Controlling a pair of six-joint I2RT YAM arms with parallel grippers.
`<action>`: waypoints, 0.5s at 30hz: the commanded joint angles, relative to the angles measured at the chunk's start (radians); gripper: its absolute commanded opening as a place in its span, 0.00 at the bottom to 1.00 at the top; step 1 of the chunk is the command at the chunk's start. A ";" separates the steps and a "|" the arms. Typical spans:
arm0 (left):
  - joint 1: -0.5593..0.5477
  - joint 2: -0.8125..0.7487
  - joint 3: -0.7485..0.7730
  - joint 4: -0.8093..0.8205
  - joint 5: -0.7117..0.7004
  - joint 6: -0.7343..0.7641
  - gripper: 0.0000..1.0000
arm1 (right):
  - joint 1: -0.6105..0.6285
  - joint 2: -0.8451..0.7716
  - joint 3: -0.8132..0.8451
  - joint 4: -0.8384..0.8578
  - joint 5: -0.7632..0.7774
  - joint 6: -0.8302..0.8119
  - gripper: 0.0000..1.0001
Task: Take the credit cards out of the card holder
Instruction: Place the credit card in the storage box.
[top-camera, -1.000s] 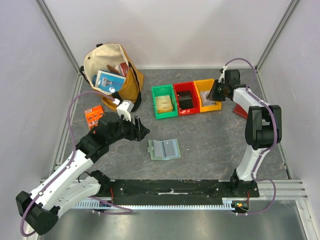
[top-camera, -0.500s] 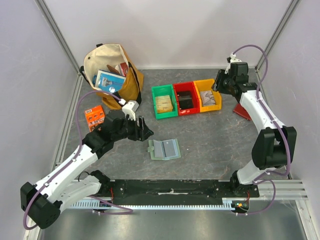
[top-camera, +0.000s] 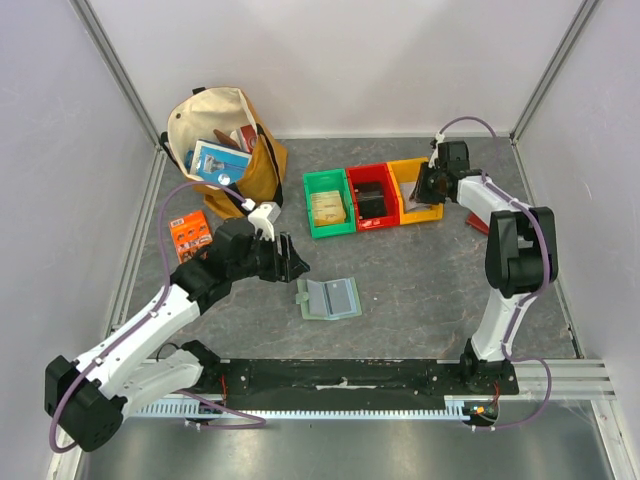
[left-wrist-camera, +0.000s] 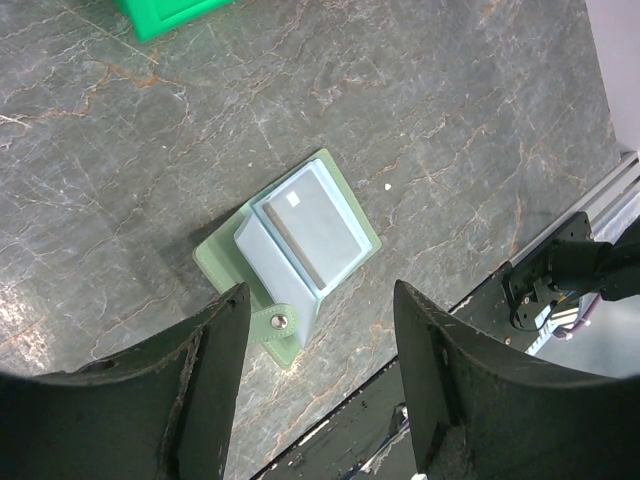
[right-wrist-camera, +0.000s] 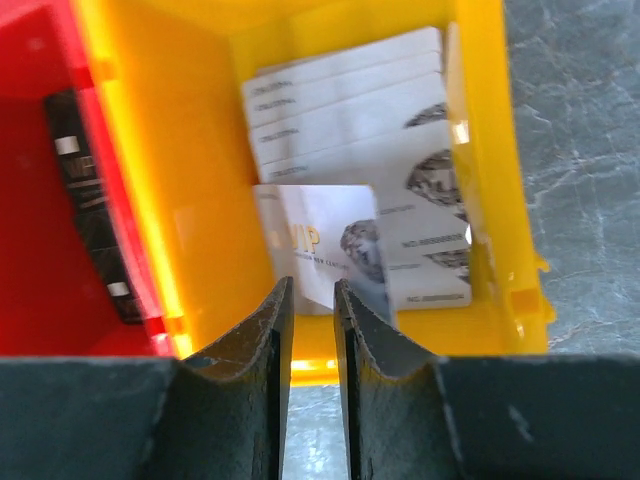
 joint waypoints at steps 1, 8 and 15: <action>-0.006 0.019 0.030 0.050 0.020 -0.039 0.65 | -0.018 0.035 0.046 0.017 0.095 -0.006 0.29; -0.009 0.048 0.027 0.068 0.030 -0.048 0.65 | -0.017 0.008 0.066 -0.002 0.086 -0.006 0.30; -0.019 0.084 0.018 0.103 0.034 -0.076 0.64 | 0.038 -0.176 -0.016 0.007 0.063 0.025 0.37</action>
